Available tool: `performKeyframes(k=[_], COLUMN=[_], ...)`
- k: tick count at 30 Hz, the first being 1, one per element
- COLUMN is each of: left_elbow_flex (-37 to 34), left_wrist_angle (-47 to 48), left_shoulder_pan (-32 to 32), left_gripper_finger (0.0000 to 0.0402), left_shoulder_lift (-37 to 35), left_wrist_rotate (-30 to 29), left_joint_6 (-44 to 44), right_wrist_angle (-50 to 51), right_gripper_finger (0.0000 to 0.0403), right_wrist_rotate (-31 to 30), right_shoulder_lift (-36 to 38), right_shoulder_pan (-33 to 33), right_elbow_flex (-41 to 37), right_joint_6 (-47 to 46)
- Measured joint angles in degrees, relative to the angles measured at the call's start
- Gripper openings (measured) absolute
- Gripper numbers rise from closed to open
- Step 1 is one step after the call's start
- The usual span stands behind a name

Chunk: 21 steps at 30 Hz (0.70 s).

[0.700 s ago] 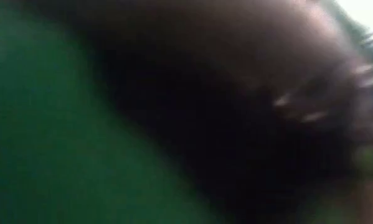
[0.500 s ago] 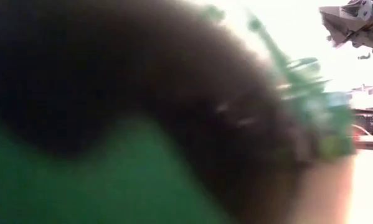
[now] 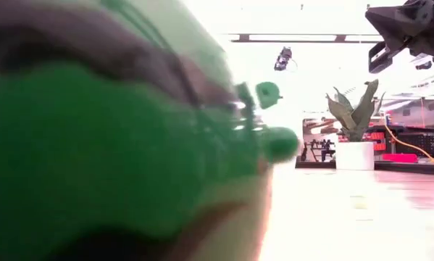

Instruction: Pick and placing Produce into tupperware

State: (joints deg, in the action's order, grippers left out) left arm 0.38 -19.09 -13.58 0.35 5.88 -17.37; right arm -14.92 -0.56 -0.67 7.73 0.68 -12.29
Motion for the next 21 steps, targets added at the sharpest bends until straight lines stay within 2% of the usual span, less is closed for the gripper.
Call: performKeyframes(k=[9,21], left_elbow_flex=[-0.01,0.0], left_wrist_angle=[0.02,0.02], left_shoulder_pan=[0.0,0.0], left_gripper_finger=[0.0023,0.0036], left_shoulder_lift=[-0.01,-0.01], left_wrist_rotate=[0.01,0.01], left_joint_6=[0.0,-0.02], right_wrist_angle=[0.0,0.0], right_gripper_finger=[0.0023,0.0023], right_wrist_rotate=[0.0,-0.02], right_shoulder_lift=[0.0,0.0], right_shoulder_pan=[0.02,0.02], right_elbow_flex=[-0.02,-0.02], right_joint_6=[0.02,0.02])
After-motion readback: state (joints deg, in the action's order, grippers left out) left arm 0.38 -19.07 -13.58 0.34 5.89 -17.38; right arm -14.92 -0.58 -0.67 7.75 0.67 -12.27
